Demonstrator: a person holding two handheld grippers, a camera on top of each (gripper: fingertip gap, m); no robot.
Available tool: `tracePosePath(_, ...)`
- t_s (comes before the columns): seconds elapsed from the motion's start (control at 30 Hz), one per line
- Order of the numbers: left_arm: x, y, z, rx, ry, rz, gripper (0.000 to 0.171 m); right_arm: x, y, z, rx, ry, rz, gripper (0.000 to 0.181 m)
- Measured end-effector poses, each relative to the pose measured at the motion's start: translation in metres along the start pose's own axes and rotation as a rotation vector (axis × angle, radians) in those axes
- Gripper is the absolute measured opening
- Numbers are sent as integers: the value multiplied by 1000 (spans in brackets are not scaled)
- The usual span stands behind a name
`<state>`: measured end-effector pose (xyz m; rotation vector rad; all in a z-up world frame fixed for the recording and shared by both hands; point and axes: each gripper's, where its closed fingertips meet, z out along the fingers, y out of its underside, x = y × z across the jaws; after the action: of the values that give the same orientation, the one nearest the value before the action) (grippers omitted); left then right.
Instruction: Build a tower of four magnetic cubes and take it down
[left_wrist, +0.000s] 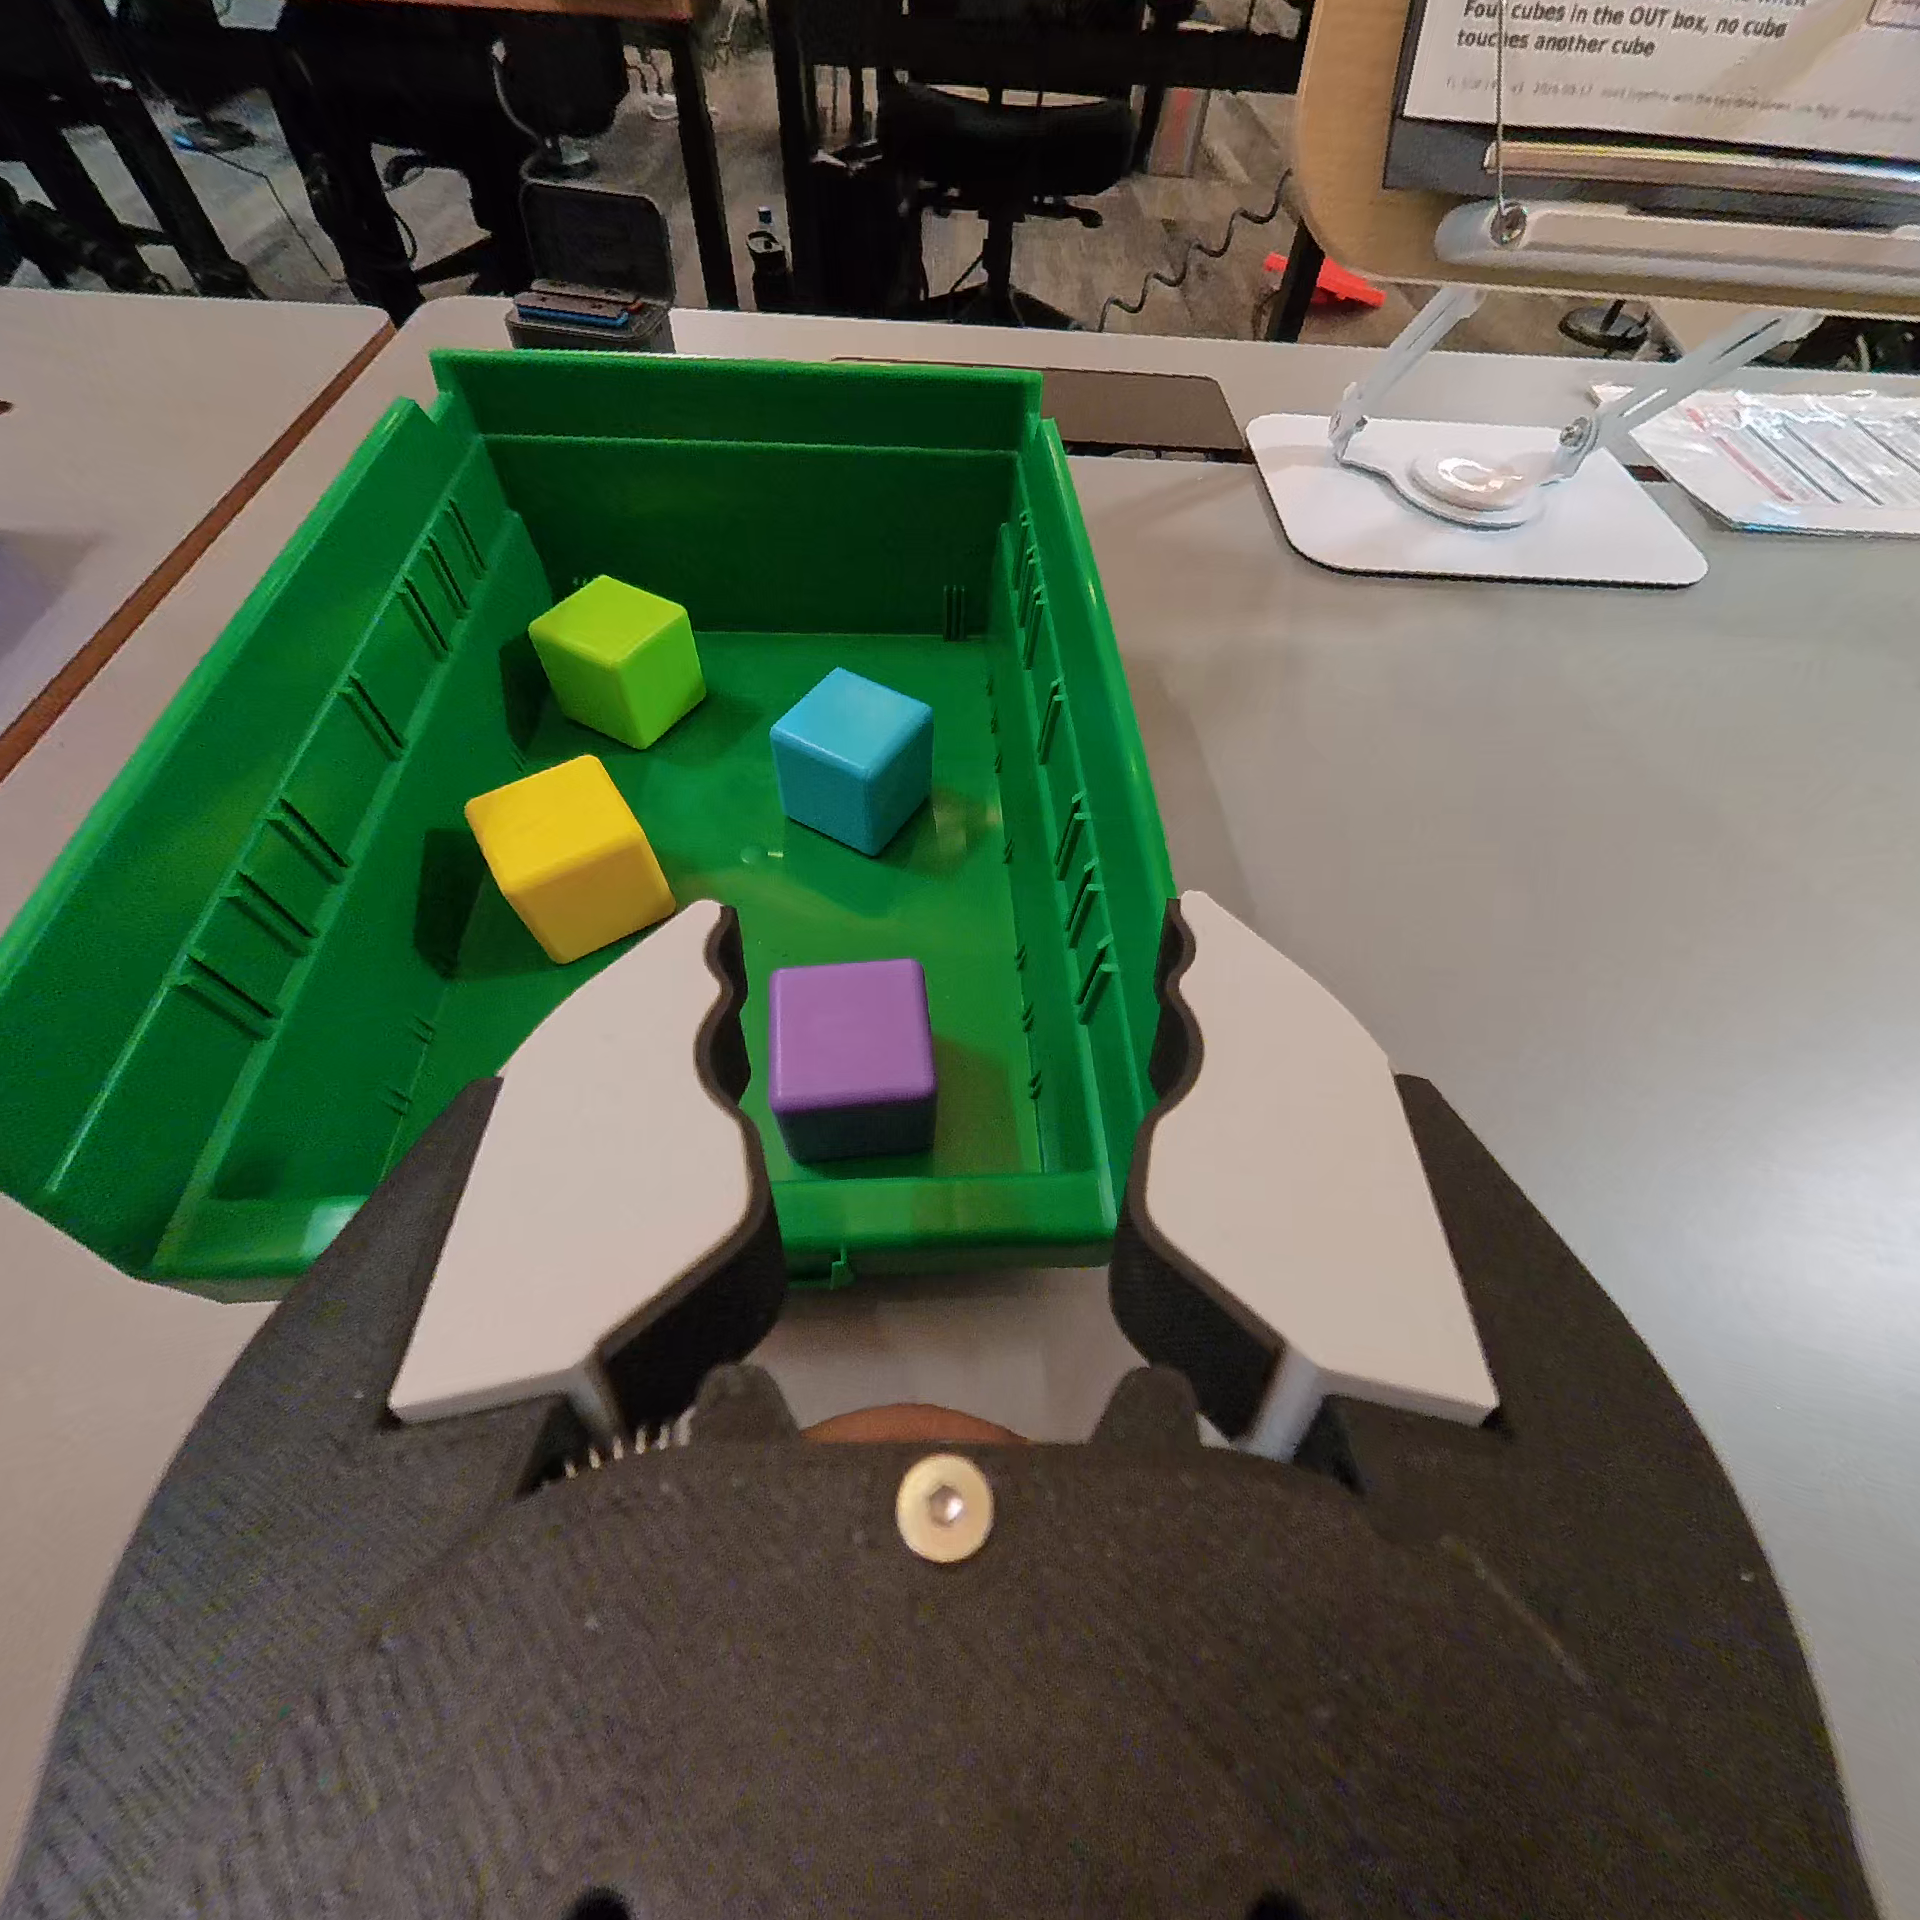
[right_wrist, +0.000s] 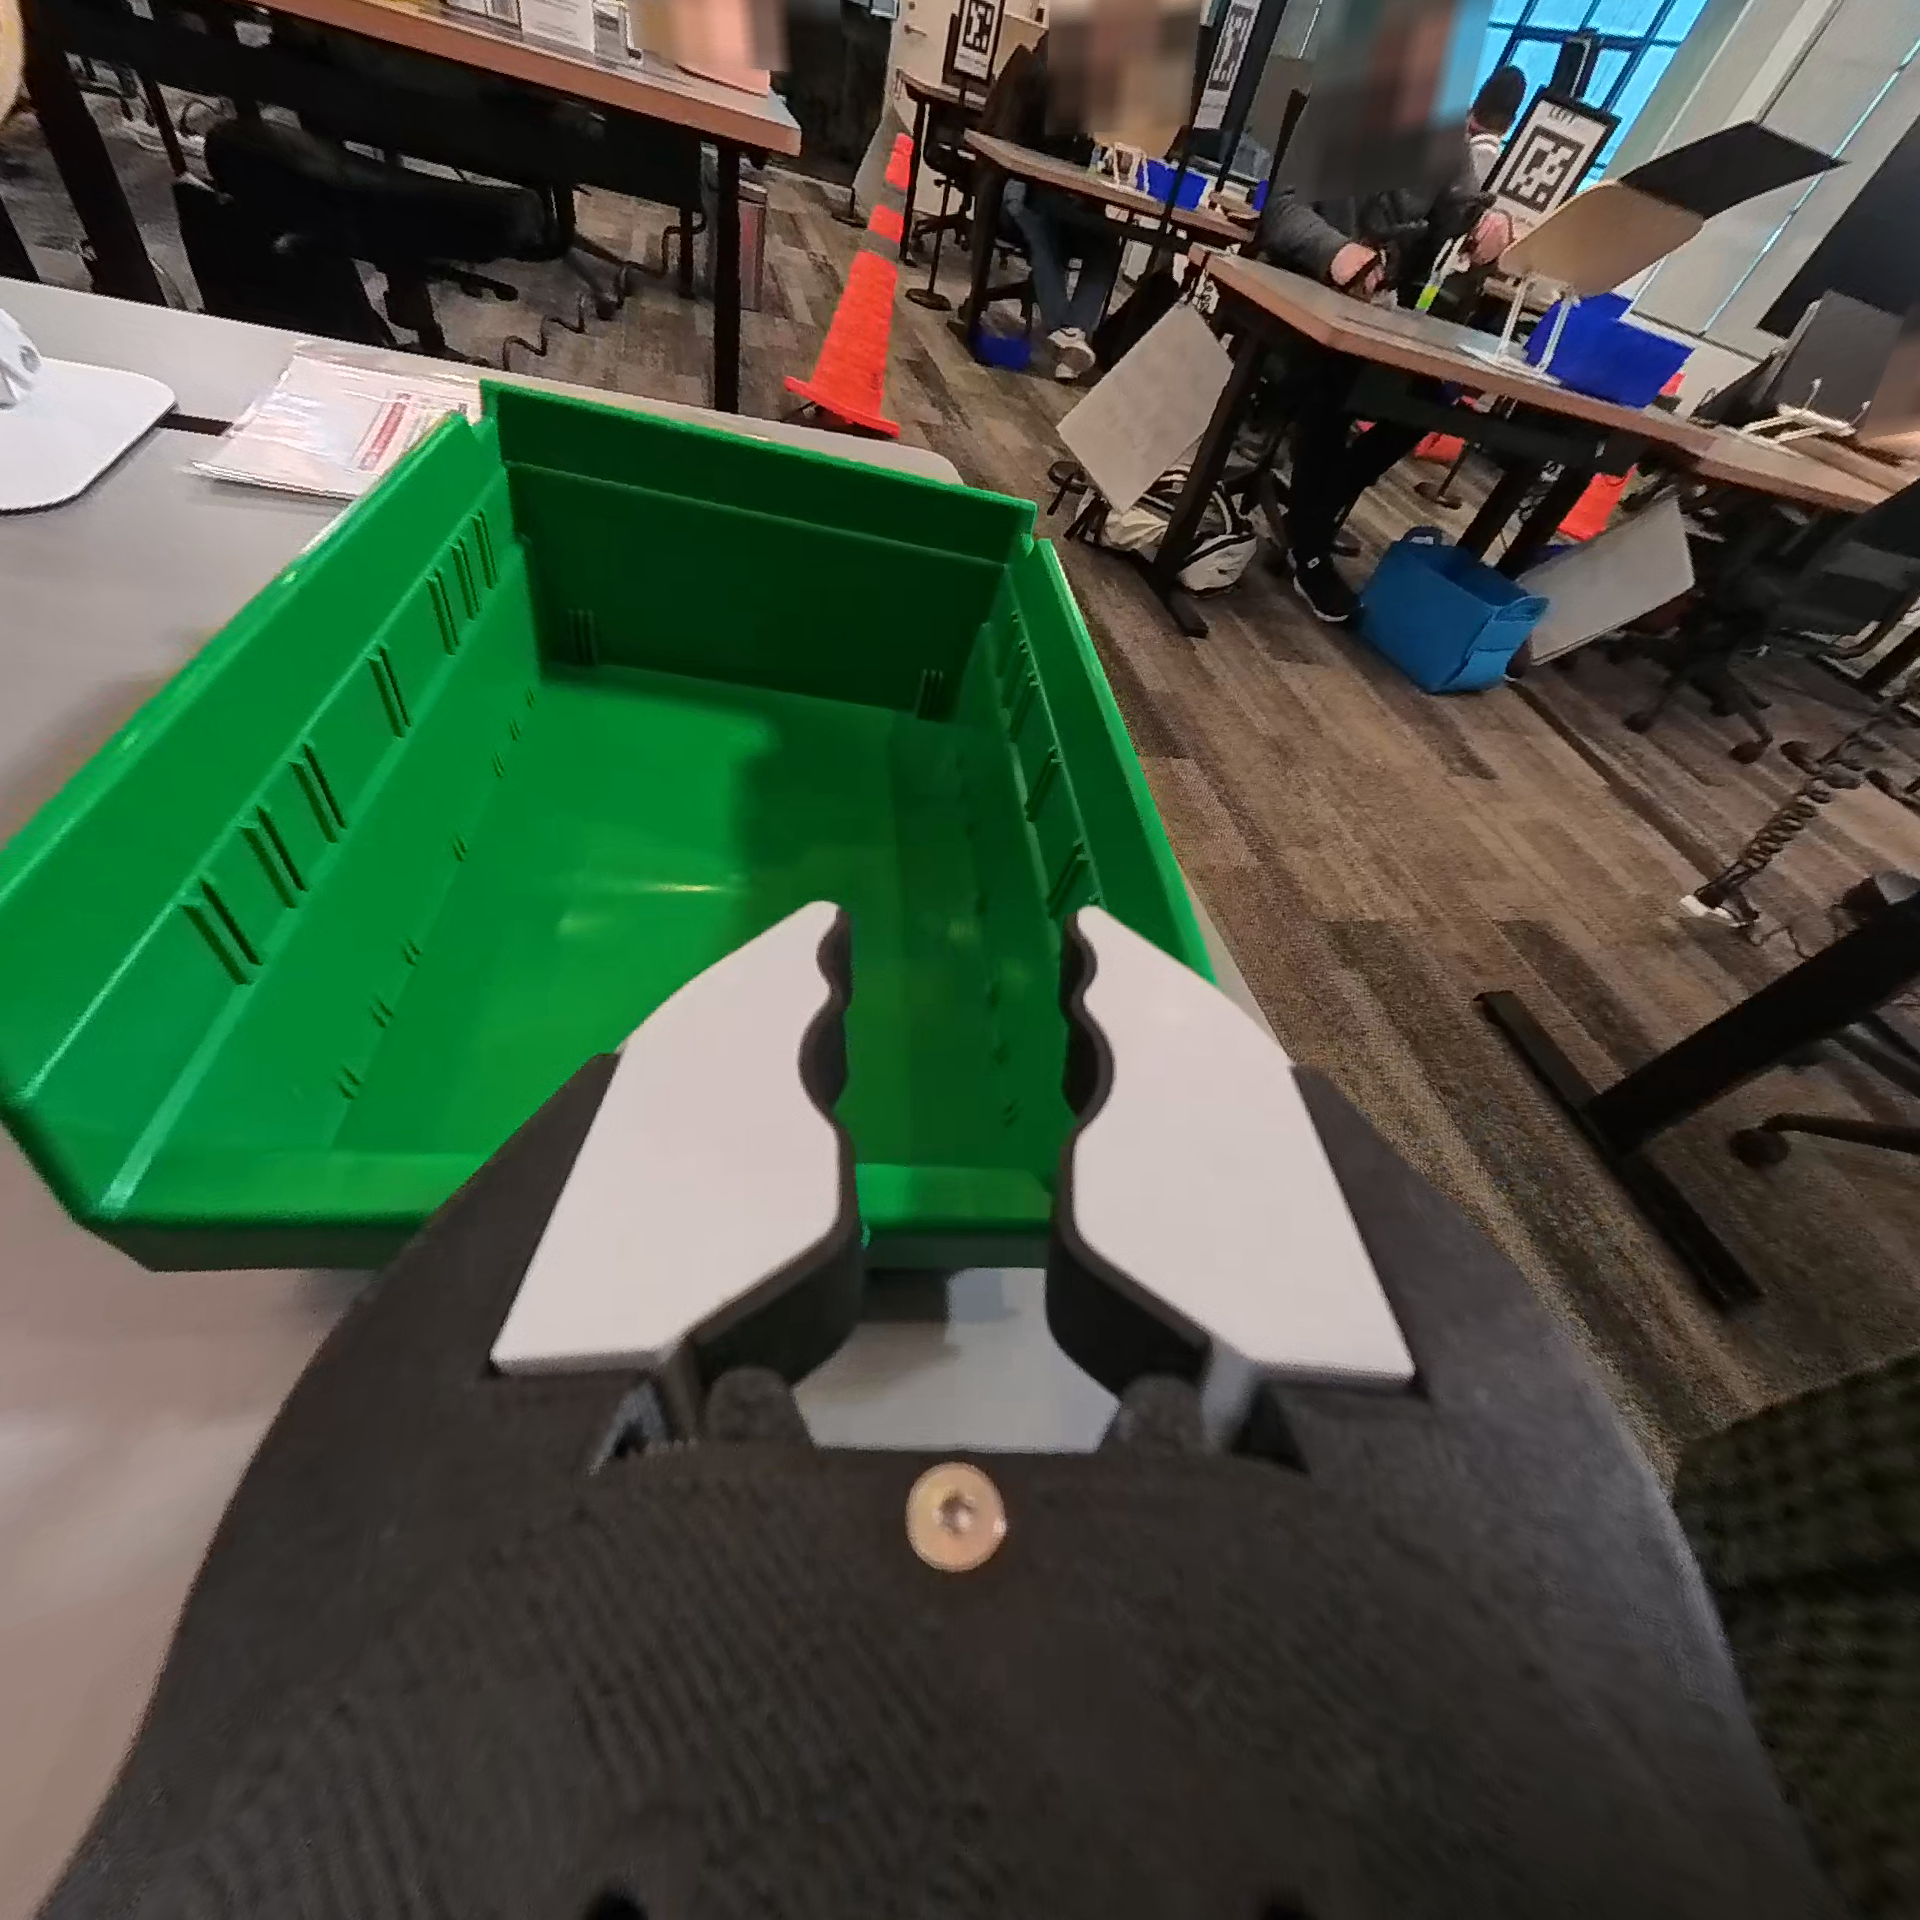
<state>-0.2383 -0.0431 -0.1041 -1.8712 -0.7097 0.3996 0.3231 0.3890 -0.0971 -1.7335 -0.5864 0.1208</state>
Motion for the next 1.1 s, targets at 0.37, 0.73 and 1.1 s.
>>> tracePosePath(0.37, 0, 0, 0, 4, 0, 1, 77, -20, -11, -5, 32, -43, -11, 42)
tracePosePath(0.73, 0, 1, 0, 1, 2, 1, 77, -32, -19, -10, 60, -72, -9, 41)
tracePosePath(1.1, 0, 2, 1, -3, 4, 1, 77, -76, -46, -30, 147, -182, -7, 40)
